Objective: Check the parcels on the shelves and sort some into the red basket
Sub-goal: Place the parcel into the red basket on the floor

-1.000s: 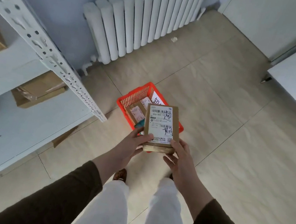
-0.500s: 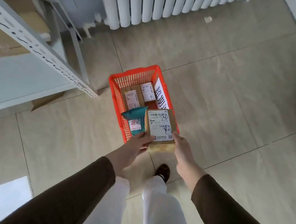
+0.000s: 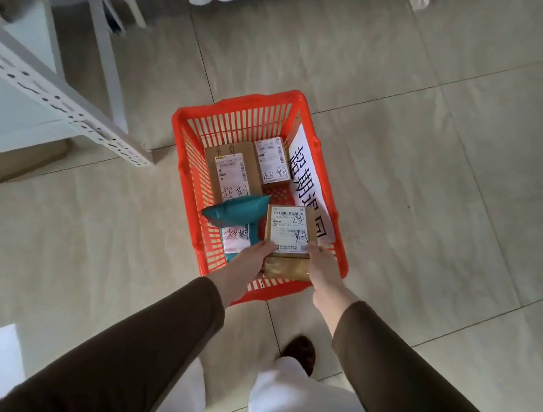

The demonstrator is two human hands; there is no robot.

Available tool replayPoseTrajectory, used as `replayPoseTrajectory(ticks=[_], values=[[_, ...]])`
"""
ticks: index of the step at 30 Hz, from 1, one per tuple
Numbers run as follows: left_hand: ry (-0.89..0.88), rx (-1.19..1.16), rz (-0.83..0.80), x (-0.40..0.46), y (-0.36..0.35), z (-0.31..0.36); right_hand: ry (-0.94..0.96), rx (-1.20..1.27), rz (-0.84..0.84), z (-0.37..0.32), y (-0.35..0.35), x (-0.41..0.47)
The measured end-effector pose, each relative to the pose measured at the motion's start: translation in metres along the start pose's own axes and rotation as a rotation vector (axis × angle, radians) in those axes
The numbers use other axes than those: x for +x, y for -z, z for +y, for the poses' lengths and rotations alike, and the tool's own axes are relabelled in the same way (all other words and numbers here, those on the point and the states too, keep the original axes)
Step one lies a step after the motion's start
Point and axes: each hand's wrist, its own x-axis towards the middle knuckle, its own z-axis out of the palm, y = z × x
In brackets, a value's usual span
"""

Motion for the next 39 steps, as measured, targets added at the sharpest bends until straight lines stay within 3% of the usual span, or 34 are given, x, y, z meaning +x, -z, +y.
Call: replayPoseTrajectory(ticks=[9,10,11,12,14,16,17,18,19,28,32,39], values=[[-0.021,0.081,0.017,0.097,0.004,-0.031,0.041,-0.225,0.082,0.027,-0.024,0.116],[-0.024,0.087,0.027,0.102,0.003,-0.032,0.076,-0.436,0.128,0.032,-0.025,0.121],[-0.025,0.094,0.039,0.108,0.002,-0.033,0.233,-0.887,0.133,0.040,-0.025,0.129],[-0.027,0.101,0.047,0.114,0.001,-0.034,0.309,-1.149,0.139,0.042,-0.025,0.136],[-0.022,0.114,0.041,0.126,-0.001,-0.037,0.364,-1.255,0.134,0.042,-0.022,0.156],[-0.026,0.147,0.050,0.135,-0.002,-0.041,0.220,-0.943,0.162,0.042,-0.026,0.159],[-0.033,0.178,0.068,0.138,-0.003,-0.041,0.042,-0.522,0.156,0.040,-0.034,0.161],[-0.048,0.207,0.088,0.142,-0.004,-0.043,0.002,-0.299,0.098,0.037,-0.035,0.163],[-0.061,0.241,0.104,0.144,-0.004,-0.044,-0.015,-0.243,0.108,0.037,-0.037,0.165],[-0.123,0.560,0.220,0.154,-0.004,-0.043,-0.034,-0.592,0.055,0.037,-0.037,0.177],[-0.118,0.644,0.189,0.139,-0.010,-0.038,0.059,-0.709,0.023,0.035,-0.030,0.169],[-0.149,0.534,0.168,0.053,-0.004,-0.016,0.167,-0.402,-0.075,0.015,-0.018,0.080]])
